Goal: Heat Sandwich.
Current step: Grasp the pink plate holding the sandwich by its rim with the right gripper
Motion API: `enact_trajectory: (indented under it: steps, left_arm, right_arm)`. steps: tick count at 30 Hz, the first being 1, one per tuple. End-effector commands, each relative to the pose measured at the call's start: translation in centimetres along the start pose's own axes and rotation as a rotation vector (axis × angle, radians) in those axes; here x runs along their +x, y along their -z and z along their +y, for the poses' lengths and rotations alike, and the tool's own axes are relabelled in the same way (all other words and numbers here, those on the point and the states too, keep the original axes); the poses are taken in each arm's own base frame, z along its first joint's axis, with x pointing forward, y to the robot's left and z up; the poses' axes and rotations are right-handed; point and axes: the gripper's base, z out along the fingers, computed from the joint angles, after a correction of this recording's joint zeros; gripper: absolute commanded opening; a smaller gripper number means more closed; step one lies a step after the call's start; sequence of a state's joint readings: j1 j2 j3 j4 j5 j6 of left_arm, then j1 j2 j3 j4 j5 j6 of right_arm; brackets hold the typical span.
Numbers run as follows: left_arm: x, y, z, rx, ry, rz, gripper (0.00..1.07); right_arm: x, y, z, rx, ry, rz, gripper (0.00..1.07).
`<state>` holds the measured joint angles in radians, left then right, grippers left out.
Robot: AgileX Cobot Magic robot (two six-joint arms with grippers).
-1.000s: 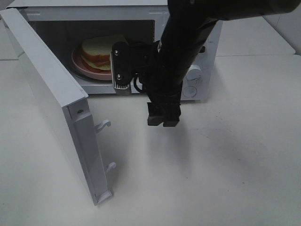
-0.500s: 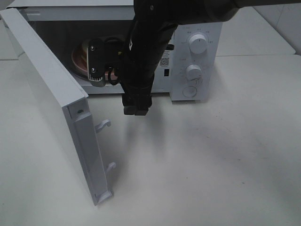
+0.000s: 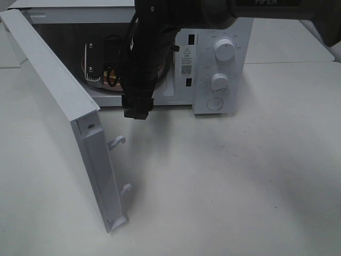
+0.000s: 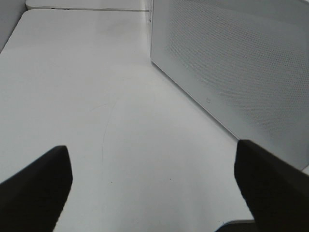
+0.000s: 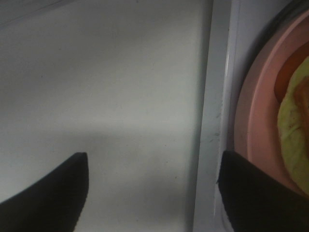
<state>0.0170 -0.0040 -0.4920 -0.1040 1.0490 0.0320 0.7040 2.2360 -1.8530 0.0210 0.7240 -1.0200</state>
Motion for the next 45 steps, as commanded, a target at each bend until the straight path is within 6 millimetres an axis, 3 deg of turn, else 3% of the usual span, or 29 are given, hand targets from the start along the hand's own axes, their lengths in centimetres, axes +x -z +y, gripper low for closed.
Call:
enact_trajectory:
  steps: [1, 25, 45]
  left_arm:
    - [0.0, 0.2, -0.1, 0.010, 0.002, -0.031, 0.84]
    - [0.0, 0.2, -0.1, 0.010, 0.002, -0.031, 0.84]
    - [0.0, 0.2, -0.1, 0.010, 0.002, -0.031, 0.84]
  right_arm:
    - [0.2, -0.6, -1.0, 0.012, -0.023, -0.017, 0.72]
    - [0.9, -2.5, -4.6, 0.078, -0.106, -0.099, 0.71]
    - [2.3, -6.2, -4.5, 0.045, -0.150, -0.124, 0.71]
